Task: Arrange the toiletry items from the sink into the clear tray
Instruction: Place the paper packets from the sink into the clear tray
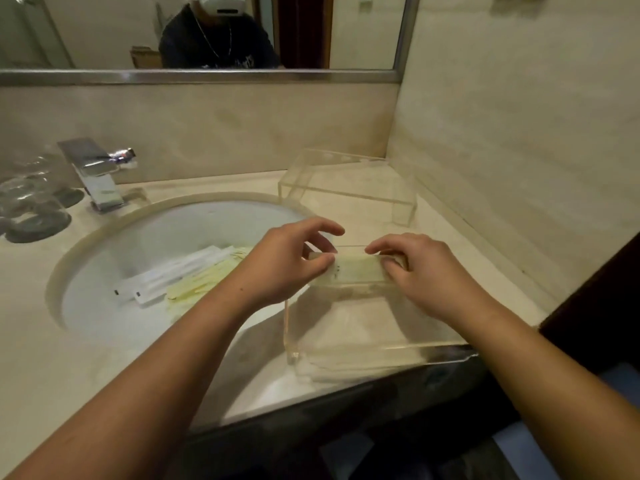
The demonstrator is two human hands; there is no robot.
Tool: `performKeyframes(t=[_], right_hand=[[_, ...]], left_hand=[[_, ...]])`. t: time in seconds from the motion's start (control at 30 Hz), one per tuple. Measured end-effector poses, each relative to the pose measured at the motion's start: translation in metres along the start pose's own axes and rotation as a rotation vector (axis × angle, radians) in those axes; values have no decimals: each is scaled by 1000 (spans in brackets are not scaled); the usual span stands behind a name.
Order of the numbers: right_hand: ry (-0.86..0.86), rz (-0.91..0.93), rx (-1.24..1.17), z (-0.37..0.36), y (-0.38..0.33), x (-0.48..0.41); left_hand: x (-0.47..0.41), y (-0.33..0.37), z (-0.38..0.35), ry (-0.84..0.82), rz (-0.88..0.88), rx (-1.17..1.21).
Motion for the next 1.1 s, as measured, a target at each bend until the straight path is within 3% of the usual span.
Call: performKeyframes(t=[0.23,0.4,0.77,1.1], right_hand=[[-10,-62,29,-9,12,6],[-117,-100,-20,-18,12,9],[-84,-187,28,-16,23,4],[60,-199,27,-23,30,1]], left_hand=[[-9,-13,-1,-5,21,-166],[-11,-19,-3,86,-33,-347],[-1,-25,-1,-18,-48,-313],[-5,-28,-7,-37,-34,-325]])
Point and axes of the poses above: each hand's wrist, its own x-axis away from the middle knuckle, its own z-axis out of the back of the hand, y = z × x, the point moved 3 cm from there along -x, towards the middle knuckle, and after that the axes turned 13 degrees about z, right-handed, at the moved point
